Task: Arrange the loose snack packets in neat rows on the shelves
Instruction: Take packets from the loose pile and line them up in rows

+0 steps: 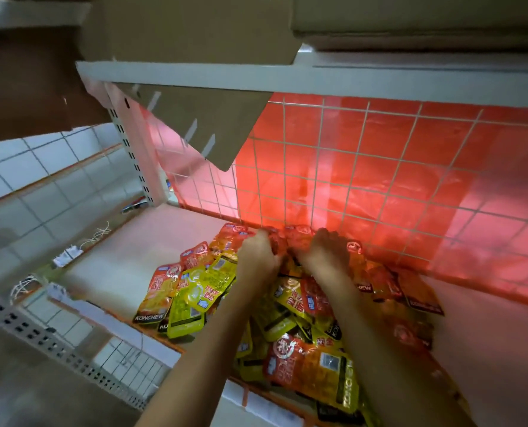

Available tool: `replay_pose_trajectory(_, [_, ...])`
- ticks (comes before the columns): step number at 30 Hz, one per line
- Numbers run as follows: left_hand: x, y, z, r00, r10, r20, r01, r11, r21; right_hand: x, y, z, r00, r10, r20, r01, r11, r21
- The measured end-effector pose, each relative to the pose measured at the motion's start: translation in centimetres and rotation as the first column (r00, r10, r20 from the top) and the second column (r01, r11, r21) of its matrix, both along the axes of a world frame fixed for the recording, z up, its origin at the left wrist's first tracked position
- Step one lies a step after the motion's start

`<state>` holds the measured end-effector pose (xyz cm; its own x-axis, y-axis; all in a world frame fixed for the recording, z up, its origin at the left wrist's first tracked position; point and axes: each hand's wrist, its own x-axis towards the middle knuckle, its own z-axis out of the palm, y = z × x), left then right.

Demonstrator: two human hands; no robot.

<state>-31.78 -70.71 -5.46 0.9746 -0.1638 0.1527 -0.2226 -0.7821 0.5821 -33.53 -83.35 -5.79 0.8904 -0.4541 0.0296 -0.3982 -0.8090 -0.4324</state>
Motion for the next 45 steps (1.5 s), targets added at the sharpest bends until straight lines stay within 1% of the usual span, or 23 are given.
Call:
replay_pose_trajectory(3, [0.3, 0.2, 0.3, 0.999, -0.019, -0.048, 0.021, 0.999, 0.046, 0.1, -0.7, -0.1, 0.998, -0.020, -0.051, 0.027, 0.990, 0.137])
replay_pose_trajectory(6, [0.3, 0.4, 0.6, 0.996, -0.050, -0.077, 0.048, 0.998, -0.028, -0.2, -1.3, 0.1, 0.995, -0.034, -0.091, 0.061, 0.950, 0.306])
replay_pose_trajectory(8, [0.2, 0.5, 0.8, 0.994, -0.071, -0.086, 0.066, 0.996, -0.067, -0.8, -1.8, 0.0, 0.994, -0.063, -0.091, 0.093, 0.921, 0.378])
replay_pose_trajectory(9, [0.2, 0.6, 1.0, 0.992, -0.079, -0.098, 0.071, 0.994, -0.085, -1.2, -2.1, -0.2, 0.993, -0.096, -0.070, 0.117, 0.902, 0.416])
replay_pose_trajectory(11, [0.1, 0.8, 1.4, 0.988, -0.080, -0.132, 0.061, 0.987, -0.147, -2.2, -2.6, -0.5, 0.981, -0.191, 0.031, 0.151, 0.856, 0.494])
replay_pose_trajectory(14, [0.0, 1.2, 1.9, 0.988, -0.039, -0.151, -0.001, 0.966, -0.258, -4.2, -3.0, -0.6, 0.946, -0.291, 0.142, 0.171, 0.821, 0.544])
replay_pose_trajectory(15, [-0.2, 1.3, 2.0, 0.991, -0.016, -0.133, -0.023, 0.958, -0.287, -4.9, -3.1, -0.7, 0.938, -0.311, 0.155, 0.170, 0.799, 0.577])
replay_pose_trajectory(17, [-0.7, 1.2, 2.2, 0.998, 0.023, -0.058, -0.041, 0.947, -0.319, -6.3, -3.1, -1.0, 0.911, -0.368, 0.187, 0.147, 0.712, 0.687])
replay_pose_trajectory(19, [-1.4, 0.7, 2.2, 0.999, 0.000, -0.035, -0.012, 0.932, -0.361, -7.7, -3.0, -1.1, 0.878, -0.425, 0.219, 0.124, 0.645, 0.754])
replay_pose_trajectory(21, [-2.2, -0.5, 2.0, 0.989, -0.098, -0.109, 0.044, 0.905, -0.422, -9.1, -3.2, -1.2, 0.846, -0.465, 0.260, 0.101, 0.619, 0.779])
replay_pose_trajectory(23, [-3.3, -1.8, 1.7, 0.958, -0.204, -0.202, 0.080, 0.866, -0.494, -10.4, -3.6, -1.2, 0.811, -0.509, 0.290, 0.095, 0.603, 0.792])
replay_pose_trajectory(27, [-6.5, -4.8, 1.1, 0.855, -0.427, -0.294, 0.127, 0.722, -0.680, -14.0, -5.3, -0.7, 0.762, -0.556, 0.332, 0.064, 0.575, 0.816])
replay_pose_trajectory(30, [-8.8, -7.4, 1.1, 0.749, -0.535, -0.390, 0.041, 0.626, -0.779, -16.9, -7.2, -0.5, 0.727, -0.618, 0.298, 0.085, 0.511, 0.855])
replay_pose_trajectory(32, [-10.5, -9.5, 1.2, 0.704, -0.584, -0.405, 0.028, 0.592, -0.805, -19.2, -8.7, -0.4, 0.725, -0.645, 0.243, 0.112, 0.459, 0.882])
replay_pose_trajectory(34, [-12.6, -11.8, 1.2, 0.676, -0.618, -0.401, 0.039, 0.574, -0.818, -21.7, -10.4, -0.3, 0.703, -0.673, 0.228, 0.112, 0.422, 0.900])
replay_pose_trajectory(39, [-19.3, -17.9, 0.8, 0.614, -0.668, -0.420, 0.077, 0.581, -0.811, -29.5, -14.9, 0.2, 0.636, -0.730, 0.249, 0.157, 0.438, 0.885])
replay_pose_trajectory(41, [-22.5, -20.1, 0.6, 0.590, -0.689, -0.420, 0.097, 0.577, -0.811, -33.2, -16.7, 0.4, 0.618, -0.738, 0.269, 0.209, 0.485, 0.849])
replay_pose_trajectory(43, [-25.8, -22.3, 0.4, 0.550, -0.729, -0.407, 0.125, 0.553, -0.823, -36.8, -18.5, 0.7, 0.602, -0.739, 0.303, 0.265, 0.543, 0.797])
replay_pose_trajectory(45, [-28.9, -24.5, 0.3, 0.518, -0.756, -0.400, 0.156, 0.543, -0.825, -40.3, -20.3, 0.7, 0.574, -0.759, 0.307, 0.329, 0.557, 0.762])
